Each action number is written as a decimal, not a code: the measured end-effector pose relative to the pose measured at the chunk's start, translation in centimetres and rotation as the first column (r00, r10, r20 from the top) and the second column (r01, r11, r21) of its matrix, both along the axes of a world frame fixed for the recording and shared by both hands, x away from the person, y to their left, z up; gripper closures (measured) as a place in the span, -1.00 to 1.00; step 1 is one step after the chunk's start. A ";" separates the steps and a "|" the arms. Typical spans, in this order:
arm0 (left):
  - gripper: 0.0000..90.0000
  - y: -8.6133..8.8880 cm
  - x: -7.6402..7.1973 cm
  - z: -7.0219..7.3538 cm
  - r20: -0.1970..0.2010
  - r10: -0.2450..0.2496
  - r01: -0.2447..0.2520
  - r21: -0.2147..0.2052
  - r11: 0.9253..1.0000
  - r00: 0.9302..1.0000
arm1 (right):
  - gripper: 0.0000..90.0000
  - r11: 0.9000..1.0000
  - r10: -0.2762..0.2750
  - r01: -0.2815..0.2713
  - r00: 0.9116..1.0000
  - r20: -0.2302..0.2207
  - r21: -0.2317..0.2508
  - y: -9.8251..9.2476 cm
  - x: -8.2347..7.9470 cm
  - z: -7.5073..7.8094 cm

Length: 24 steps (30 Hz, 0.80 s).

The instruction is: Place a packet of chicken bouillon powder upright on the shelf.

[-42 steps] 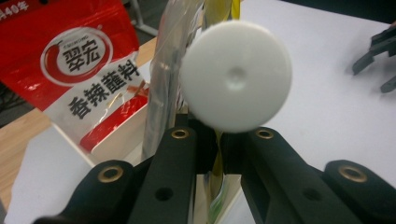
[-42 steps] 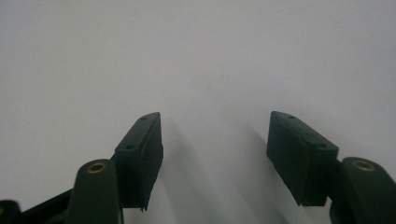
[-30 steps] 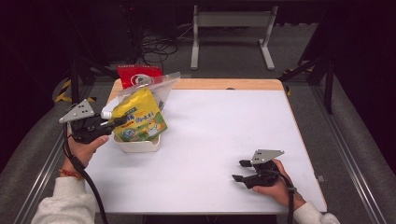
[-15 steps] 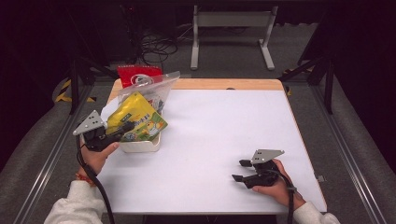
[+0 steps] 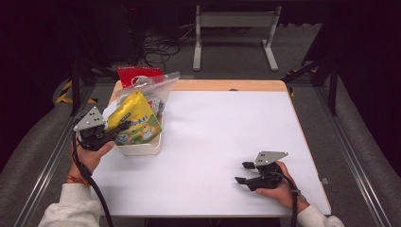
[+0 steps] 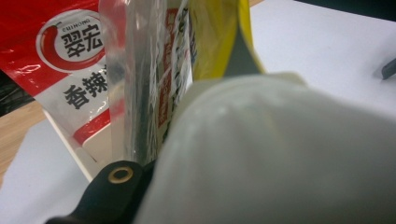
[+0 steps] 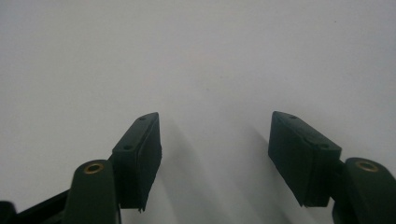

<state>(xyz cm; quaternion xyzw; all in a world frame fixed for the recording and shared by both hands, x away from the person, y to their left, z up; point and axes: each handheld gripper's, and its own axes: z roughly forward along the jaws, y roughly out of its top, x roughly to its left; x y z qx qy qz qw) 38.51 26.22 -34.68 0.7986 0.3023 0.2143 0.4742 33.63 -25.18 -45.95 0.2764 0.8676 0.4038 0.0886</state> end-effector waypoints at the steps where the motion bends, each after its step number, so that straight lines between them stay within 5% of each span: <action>1: 1.00 -0.1 0.0 0.2 -0.007 0.003 -0.003 0.008 1.000 1.000 | -0.24 1.000 0.000 0.000 1.000 0.000 -0.001 0.0 0.0 0.0; 14: 1.00 -1.8 1.4 1.7 -0.055 -0.008 0.014 0.118 0.993 0.998 | -0.24 1.000 -0.003 0.003 1.000 -0.005 0.006 -0.1 0.0 0.0; 24: 1.00 -3.0 1.4 3.6 -0.087 -0.027 0.047 0.233 0.971 0.996 | -0.24 1.000 -0.003 0.003 1.000 -0.006 0.008 -0.1 0.1 0.0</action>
